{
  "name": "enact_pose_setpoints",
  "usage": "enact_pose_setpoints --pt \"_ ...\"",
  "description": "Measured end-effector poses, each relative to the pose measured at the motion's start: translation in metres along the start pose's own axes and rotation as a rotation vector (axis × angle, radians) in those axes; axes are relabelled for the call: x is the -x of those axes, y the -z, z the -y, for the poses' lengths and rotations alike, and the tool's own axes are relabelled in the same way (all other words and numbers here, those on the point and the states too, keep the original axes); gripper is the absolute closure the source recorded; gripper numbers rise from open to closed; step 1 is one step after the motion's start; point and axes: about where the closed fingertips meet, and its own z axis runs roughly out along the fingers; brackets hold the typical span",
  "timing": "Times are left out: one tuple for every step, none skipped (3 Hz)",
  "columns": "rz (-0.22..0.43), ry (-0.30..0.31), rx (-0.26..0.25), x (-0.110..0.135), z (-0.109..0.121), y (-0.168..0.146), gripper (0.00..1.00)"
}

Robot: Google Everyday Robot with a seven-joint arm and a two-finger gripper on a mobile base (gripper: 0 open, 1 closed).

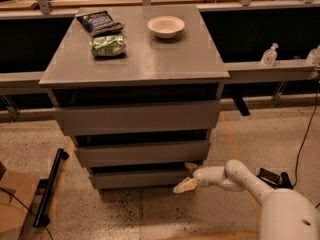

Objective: Open bottom drawer

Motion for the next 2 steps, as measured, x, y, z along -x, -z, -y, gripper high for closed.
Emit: enact_pose_setpoints --pt "0.014 0.004 0.007 -0.003 0.020 -0.015 0.00" --pt "0.007 0.038 -0.014 -0.002 0.040 -0.028 0.00"
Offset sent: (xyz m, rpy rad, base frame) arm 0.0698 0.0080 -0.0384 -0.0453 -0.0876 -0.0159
